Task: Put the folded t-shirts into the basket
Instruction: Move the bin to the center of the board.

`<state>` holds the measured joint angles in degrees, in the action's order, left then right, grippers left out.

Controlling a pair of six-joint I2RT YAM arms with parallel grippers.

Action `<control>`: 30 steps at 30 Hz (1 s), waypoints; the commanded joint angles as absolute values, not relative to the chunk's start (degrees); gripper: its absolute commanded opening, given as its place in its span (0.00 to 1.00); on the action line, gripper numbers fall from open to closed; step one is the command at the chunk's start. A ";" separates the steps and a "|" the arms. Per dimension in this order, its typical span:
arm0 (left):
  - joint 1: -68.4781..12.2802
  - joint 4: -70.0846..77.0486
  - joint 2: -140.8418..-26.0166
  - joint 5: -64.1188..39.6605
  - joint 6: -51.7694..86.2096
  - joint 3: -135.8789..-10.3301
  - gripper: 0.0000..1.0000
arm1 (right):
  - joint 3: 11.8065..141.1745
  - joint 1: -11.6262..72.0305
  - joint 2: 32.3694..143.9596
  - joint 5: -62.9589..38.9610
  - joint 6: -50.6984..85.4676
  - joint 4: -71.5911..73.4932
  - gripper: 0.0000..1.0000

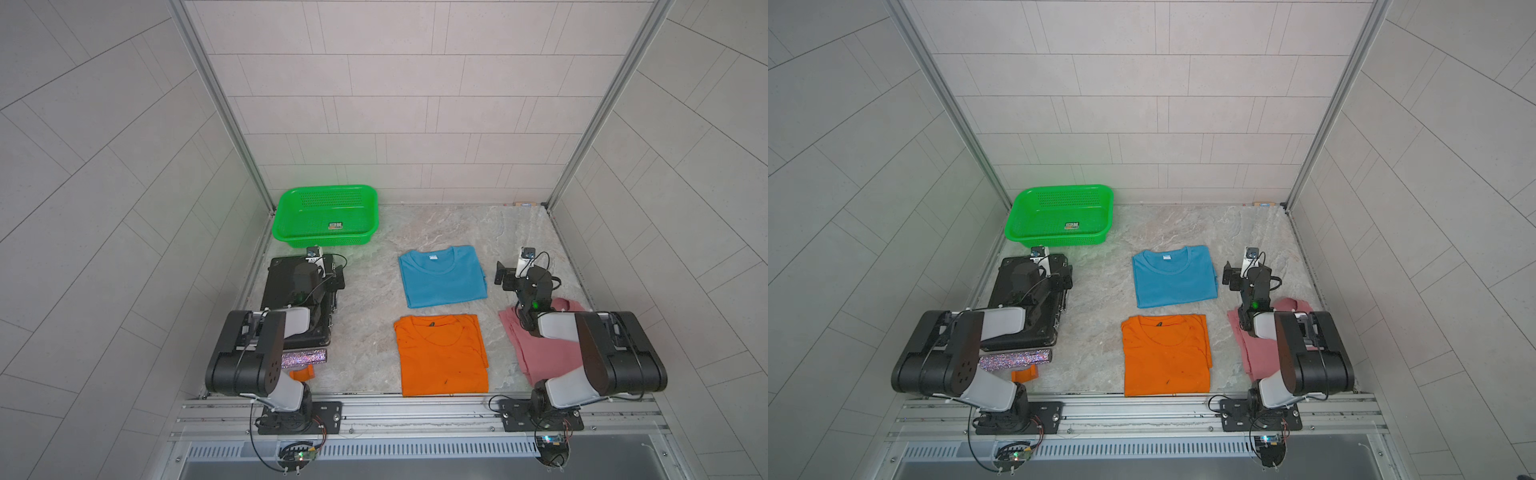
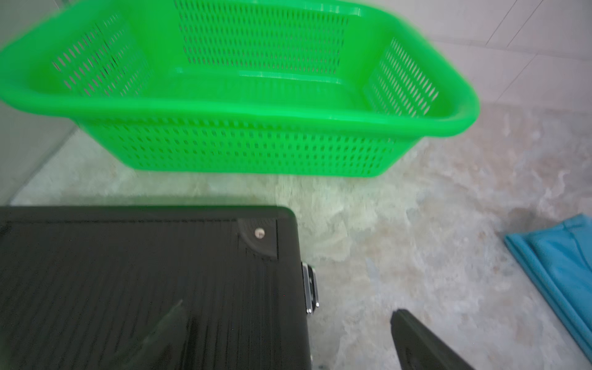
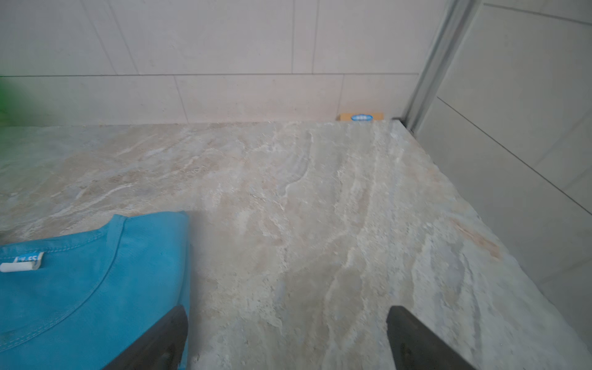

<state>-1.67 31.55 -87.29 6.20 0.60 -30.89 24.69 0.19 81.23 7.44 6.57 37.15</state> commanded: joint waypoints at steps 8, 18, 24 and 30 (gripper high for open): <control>-1.83 -9.46 -80.62 -1.82 -3.40 -51.31 1.00 | 45.46 -0.72 64.44 20.06 24.41 -12.69 1.00; -2.39 -35.65 -88.53 -13.99 -4.39 -77.59 1.00 | 50.92 -3.73 64.51 7.07 31.43 -28.21 0.98; -4.79 -37.61 -96.06 -16.55 -2.44 -89.22 1.00 | 54.89 4.41 66.18 3.17 30.95 -29.00 0.96; -8.12 -40.60 -106.12 -11.19 -4.14 -98.89 0.93 | 56.69 9.63 65.99 1.22 32.88 -30.14 1.00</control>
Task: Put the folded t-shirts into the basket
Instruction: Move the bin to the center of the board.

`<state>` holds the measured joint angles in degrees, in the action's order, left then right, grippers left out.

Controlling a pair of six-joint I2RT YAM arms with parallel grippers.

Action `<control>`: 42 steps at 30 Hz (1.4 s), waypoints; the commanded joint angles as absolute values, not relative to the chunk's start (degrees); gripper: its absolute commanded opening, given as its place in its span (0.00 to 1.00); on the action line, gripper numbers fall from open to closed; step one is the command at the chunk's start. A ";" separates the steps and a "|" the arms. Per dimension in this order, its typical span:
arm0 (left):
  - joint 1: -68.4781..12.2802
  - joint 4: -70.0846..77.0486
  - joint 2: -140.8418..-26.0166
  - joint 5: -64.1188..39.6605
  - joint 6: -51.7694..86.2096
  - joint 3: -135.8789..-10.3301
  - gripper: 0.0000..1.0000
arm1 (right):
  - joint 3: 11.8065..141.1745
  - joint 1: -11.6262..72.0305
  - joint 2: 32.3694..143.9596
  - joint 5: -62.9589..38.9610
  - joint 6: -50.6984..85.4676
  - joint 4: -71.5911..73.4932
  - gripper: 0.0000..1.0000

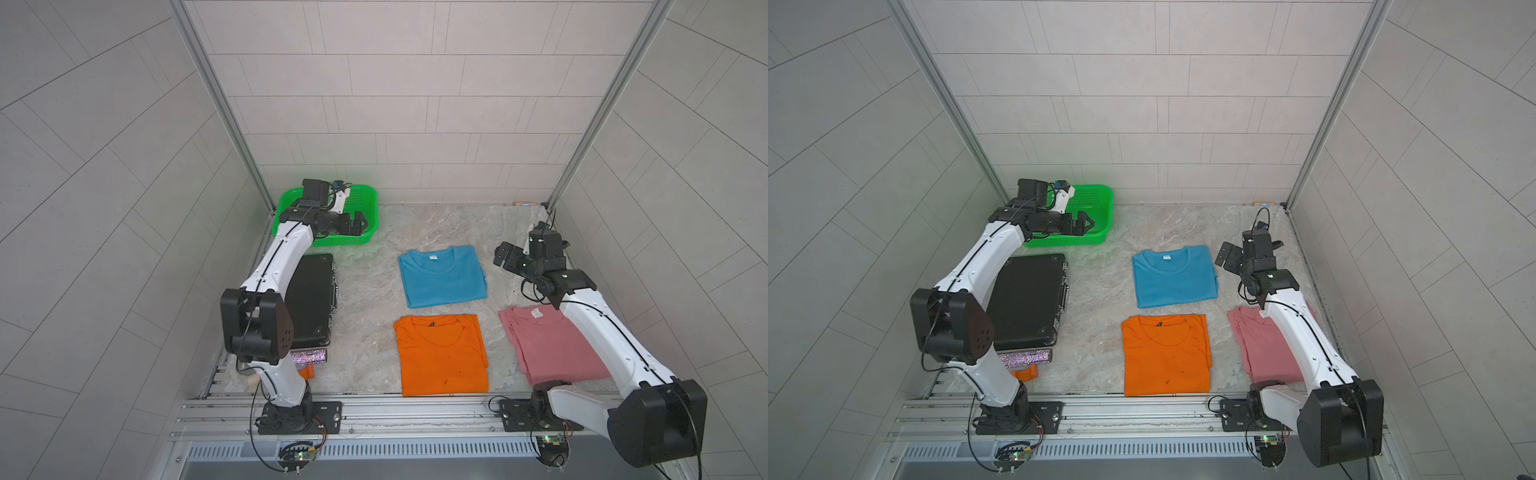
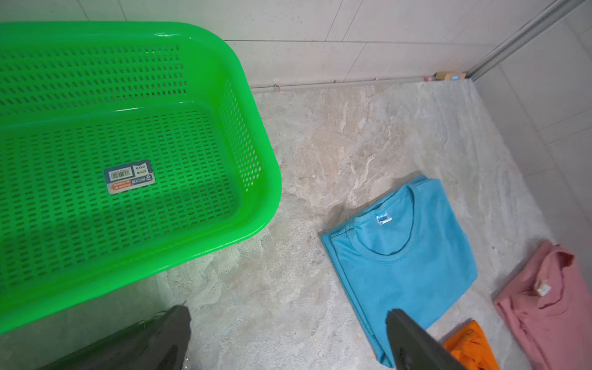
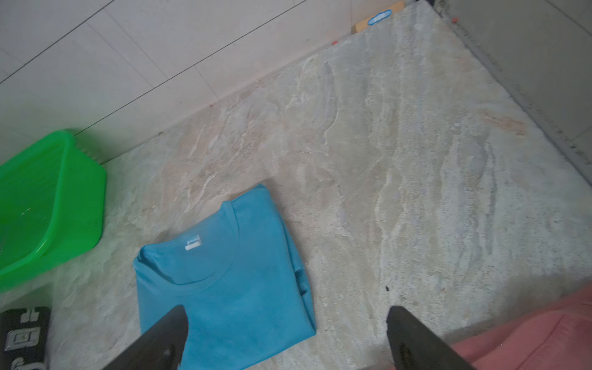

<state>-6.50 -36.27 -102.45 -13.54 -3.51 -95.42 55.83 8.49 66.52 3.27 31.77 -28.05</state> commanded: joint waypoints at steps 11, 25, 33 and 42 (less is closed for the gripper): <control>-12.86 -43.68 -125.41 -8.43 -2.91 -117.42 0.95 | 55.75 16.49 63.03 -3.79 35.57 -35.64 1.00; -15.89 -43.46 -138.82 -16.02 0.92 -130.96 0.96 | 53.76 17.22 62.08 -3.84 37.31 -35.83 1.00; -21.37 -41.98 -141.01 -20.55 5.34 -136.21 0.96 | 55.63 17.16 65.97 -1.49 36.61 -36.41 1.00; -25.36 -38.61 -138.50 -29.86 13.83 -134.91 0.95 | 57.97 12.20 68.05 -1.93 36.95 -37.41 1.00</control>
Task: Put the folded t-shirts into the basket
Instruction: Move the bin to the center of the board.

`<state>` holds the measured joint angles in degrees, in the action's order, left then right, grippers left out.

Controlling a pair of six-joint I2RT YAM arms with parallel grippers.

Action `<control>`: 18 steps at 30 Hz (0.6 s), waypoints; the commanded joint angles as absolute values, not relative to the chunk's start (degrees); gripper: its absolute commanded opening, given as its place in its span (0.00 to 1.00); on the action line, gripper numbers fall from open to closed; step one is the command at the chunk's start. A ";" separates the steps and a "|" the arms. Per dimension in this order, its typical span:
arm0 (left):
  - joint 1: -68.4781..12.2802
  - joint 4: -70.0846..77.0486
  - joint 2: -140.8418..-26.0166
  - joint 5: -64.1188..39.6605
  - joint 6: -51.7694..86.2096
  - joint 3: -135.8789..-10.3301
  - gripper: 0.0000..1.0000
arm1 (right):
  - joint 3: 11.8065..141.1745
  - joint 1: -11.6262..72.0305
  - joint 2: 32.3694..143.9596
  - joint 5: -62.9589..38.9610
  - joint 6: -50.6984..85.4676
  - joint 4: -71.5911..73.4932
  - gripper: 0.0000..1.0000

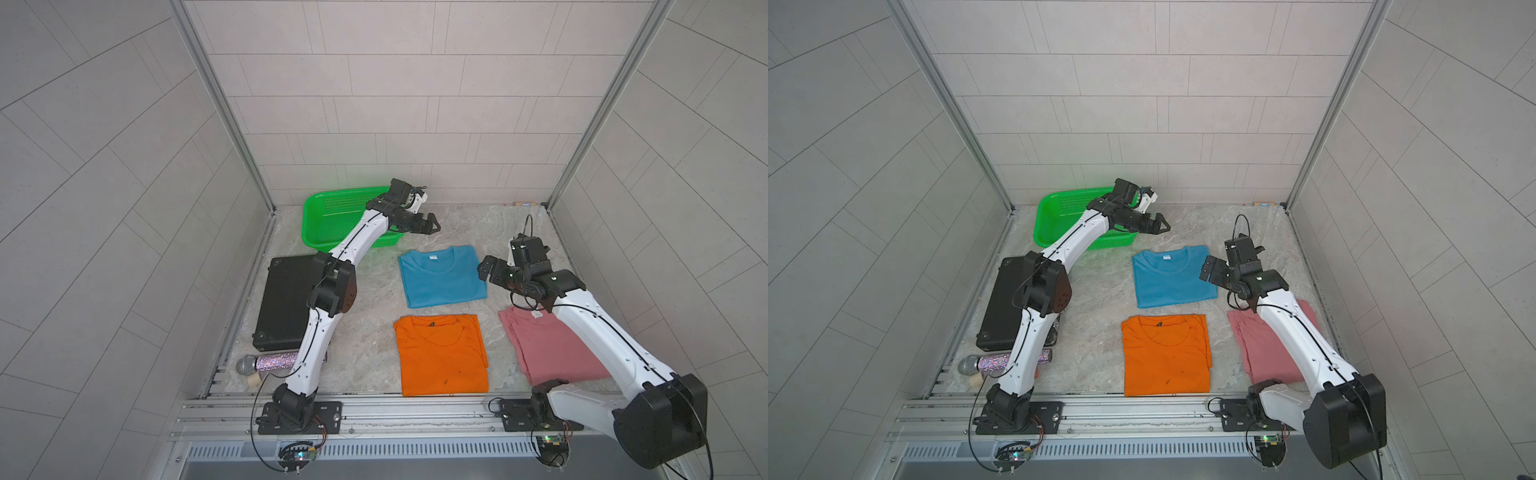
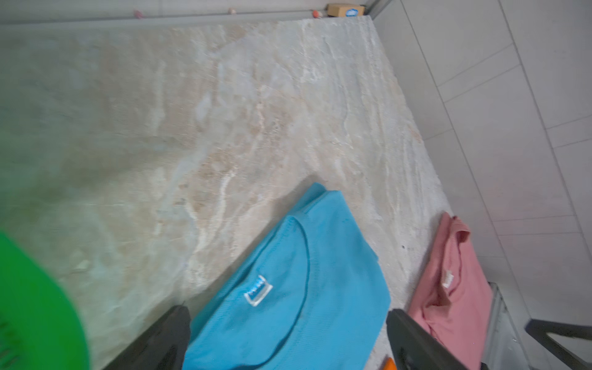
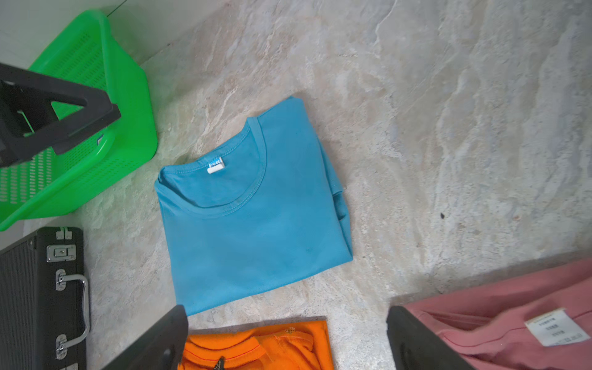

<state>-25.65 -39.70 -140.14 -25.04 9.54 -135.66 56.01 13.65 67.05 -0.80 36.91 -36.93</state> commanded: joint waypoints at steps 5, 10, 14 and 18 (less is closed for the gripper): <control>-21.04 -41.00 -127.66 -27.35 12.07 -131.45 0.96 | 63.27 12.21 74.56 -10.05 35.69 -33.96 0.95; -13.28 -42.96 -114.71 -23.51 10.65 -122.60 1.00 | 72.47 16.90 83.46 -11.00 36.37 -30.02 0.92; -5.08 -44.58 -106.99 -17.01 5.17 -112.59 1.00 | 82.58 20.69 93.56 -10.01 36.10 -29.59 0.89; 3.33 -40.12 -102.44 -12.09 4.87 -99.34 1.00 | 93.24 23.90 103.34 -10.48 35.11 -29.74 0.84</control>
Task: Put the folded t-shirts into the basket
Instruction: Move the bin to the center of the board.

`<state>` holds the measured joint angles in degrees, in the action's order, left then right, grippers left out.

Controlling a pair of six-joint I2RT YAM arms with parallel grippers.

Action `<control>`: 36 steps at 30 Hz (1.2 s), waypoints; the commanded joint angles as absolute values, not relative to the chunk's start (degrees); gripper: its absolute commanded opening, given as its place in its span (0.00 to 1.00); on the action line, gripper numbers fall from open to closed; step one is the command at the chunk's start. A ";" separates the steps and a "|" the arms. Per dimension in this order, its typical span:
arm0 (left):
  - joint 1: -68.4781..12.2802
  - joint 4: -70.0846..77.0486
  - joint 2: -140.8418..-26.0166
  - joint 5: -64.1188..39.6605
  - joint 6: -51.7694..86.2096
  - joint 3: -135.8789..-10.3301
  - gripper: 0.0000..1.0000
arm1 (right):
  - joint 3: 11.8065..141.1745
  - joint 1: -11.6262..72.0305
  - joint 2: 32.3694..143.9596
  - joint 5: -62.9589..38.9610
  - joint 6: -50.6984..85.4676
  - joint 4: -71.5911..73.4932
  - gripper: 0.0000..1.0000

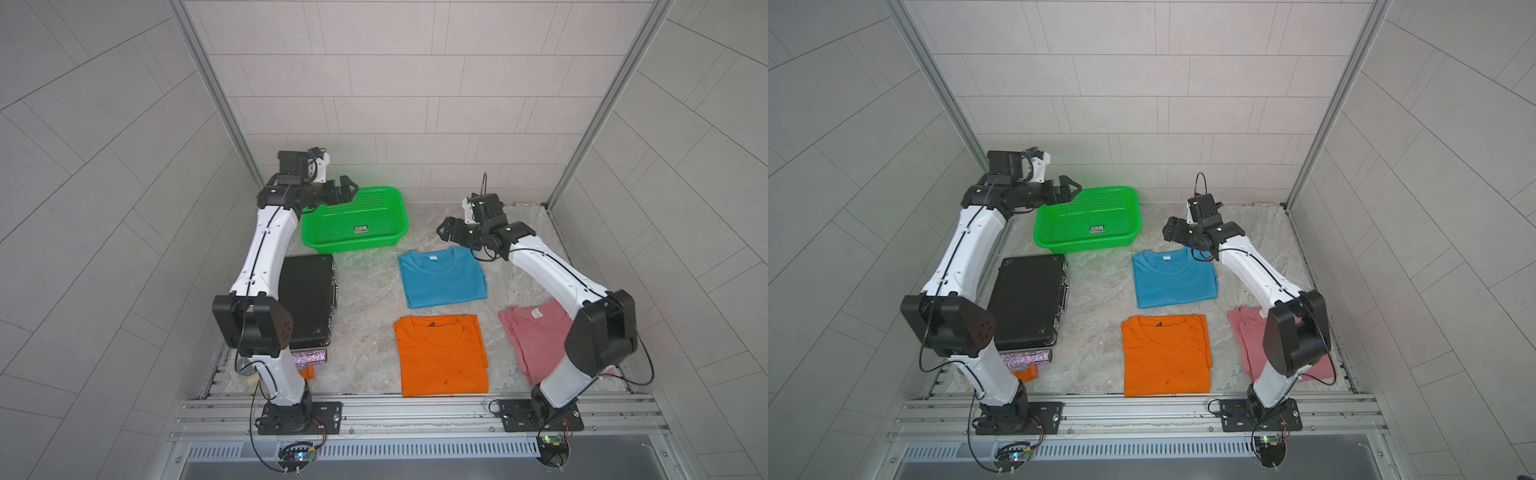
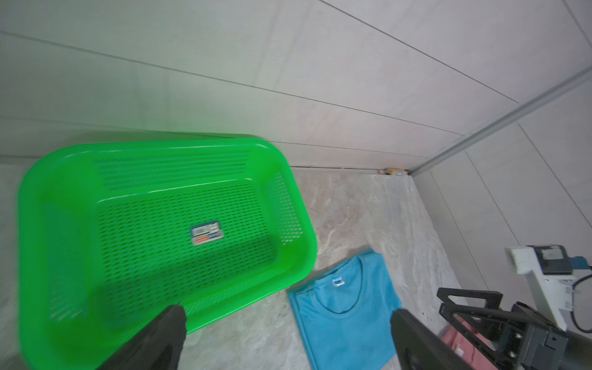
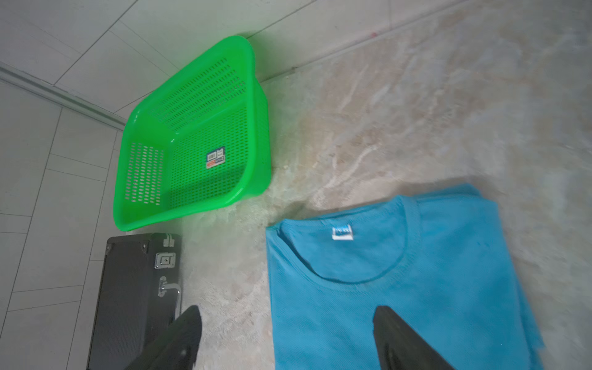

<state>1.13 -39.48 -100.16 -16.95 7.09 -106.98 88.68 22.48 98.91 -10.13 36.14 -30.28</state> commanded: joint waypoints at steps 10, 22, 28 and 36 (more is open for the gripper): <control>12.12 -45.37 -116.76 -14.69 5.22 -105.37 0.97 | 112.81 25.87 122.31 -11.26 38.47 -32.60 0.80; 12.08 -41.87 -125.42 -18.31 6.72 -110.16 0.91 | 125.45 25.92 136.87 -16.86 42.68 -29.70 0.77; 10.90 -44.88 -132.01 -15.62 6.38 -119.39 0.84 | 128.40 25.38 141.62 -16.35 44.76 -26.93 0.74; 8.43 -45.45 -131.94 -19.04 5.89 -118.78 0.81 | 128.72 24.61 141.84 -15.65 44.60 -24.82 0.40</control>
